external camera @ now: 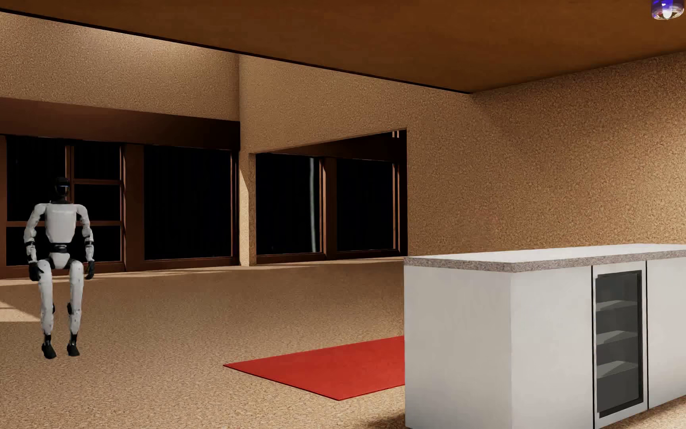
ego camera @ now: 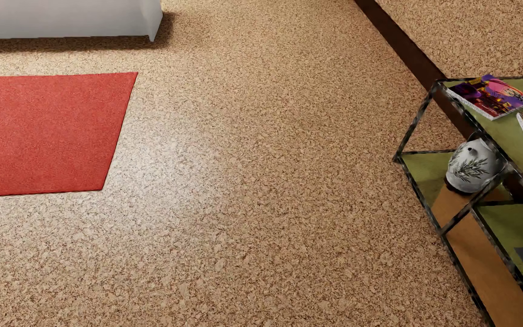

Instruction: Go around the counter

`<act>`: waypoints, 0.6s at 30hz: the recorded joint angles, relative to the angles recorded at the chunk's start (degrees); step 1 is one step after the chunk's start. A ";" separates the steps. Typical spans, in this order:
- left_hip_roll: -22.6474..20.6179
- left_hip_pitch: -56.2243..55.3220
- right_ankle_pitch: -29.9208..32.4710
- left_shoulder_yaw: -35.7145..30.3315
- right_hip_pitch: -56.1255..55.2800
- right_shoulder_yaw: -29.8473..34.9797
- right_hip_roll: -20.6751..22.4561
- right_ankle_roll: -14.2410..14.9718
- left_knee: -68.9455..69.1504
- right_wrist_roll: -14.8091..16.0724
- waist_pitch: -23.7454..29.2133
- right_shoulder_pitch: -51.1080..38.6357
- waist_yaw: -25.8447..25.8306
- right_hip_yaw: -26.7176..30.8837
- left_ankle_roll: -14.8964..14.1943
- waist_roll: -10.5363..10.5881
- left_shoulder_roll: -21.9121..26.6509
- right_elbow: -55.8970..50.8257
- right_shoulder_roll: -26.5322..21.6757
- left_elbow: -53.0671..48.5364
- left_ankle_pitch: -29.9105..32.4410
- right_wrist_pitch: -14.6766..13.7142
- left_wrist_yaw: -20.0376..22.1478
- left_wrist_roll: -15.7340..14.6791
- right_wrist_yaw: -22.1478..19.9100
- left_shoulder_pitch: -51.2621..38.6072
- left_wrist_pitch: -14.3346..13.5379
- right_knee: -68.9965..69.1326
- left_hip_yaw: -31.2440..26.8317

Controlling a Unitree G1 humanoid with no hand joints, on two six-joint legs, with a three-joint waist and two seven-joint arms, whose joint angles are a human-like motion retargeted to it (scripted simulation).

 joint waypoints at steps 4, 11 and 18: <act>-0.46 -5.59 0.52 0.92 0.75 0.21 1.17 0.00 21.39 0.00 0.94 0.72 2.28 0.00 0.00 -0.12 0.53 -3.20 -0.84 -0.70 -14.77 0.00 0.00 0.00 0.00 1.39 0.00 1.88 0.00; 1.49 -29.09 -12.81 2.28 12.68 -2.88 -0.91 0.00 37.95 0.00 5.10 -3.17 12.70 0.00 0.00 -1.07 1.08 -11.93 -1.87 -1.31 -11.74 0.00 0.00 0.00 0.00 5.04 0.00 -1.77 0.00; 3.74 -39.37 -17.47 0.38 25.80 -0.99 -3.85 0.00 29.20 0.00 5.53 -7.06 17.85 0.00 0.00 -1.43 0.86 -9.47 -1.99 4.95 -7.06 0.00 0.00 0.00 0.00 6.26 0.00 -2.47 0.00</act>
